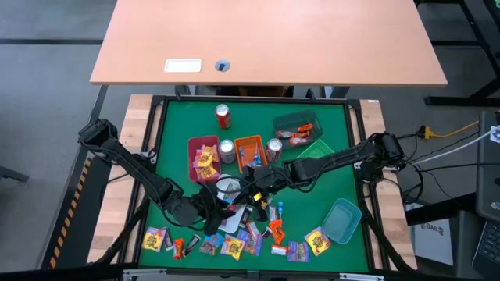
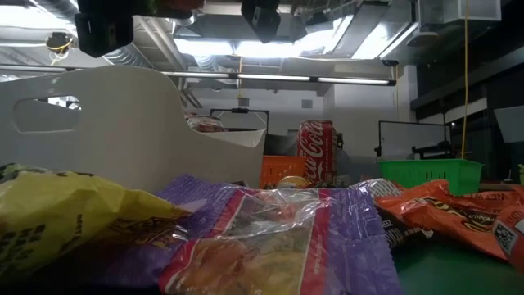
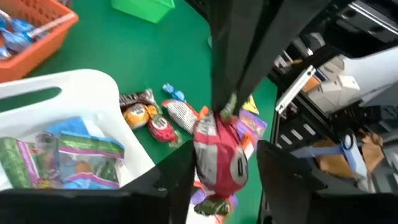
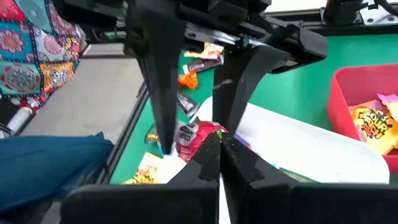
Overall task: Sort candy
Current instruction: Put the red chocolate into the green bin
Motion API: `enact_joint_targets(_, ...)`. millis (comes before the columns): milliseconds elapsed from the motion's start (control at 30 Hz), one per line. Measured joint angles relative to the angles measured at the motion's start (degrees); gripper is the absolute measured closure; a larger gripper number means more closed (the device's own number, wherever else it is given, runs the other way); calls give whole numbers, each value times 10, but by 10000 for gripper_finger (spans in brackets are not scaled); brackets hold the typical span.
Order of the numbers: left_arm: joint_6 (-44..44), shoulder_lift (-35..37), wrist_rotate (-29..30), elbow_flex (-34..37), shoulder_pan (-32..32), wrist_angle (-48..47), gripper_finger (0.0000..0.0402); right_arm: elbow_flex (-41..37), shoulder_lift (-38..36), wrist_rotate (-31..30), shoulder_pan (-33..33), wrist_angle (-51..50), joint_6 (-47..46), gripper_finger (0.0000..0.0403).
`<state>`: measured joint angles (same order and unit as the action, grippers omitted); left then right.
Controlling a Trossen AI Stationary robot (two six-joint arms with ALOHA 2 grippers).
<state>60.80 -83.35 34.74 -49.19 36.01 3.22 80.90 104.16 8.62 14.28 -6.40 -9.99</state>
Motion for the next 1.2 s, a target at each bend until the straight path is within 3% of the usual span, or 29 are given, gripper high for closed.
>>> enact_joint_targets(267, 0, 0, -28, 0, -1, -18, 204, 0, -13, 0, 0, -48, 11, 402)
enact_joint_targets(500, 0, 0, -28, 0, -1, -35, 205, 0, -91, -18, 0, -185, 15, 402)
enact_joint_targets(833, 0, 0, -28, 0, 0, -47, 207, 1, -222, -172, -1, -423, 14, 402)
enact_joint_targets(1100, 0, 0, -28, 0, 9, -50, 207, -1, -243, -285, 0, -621, -52, 402)
enact_joint_targets(1200, 0, 0, -28, 0, 13, -50, 207, -34, -253, -328, 0, -650, -72, 402)
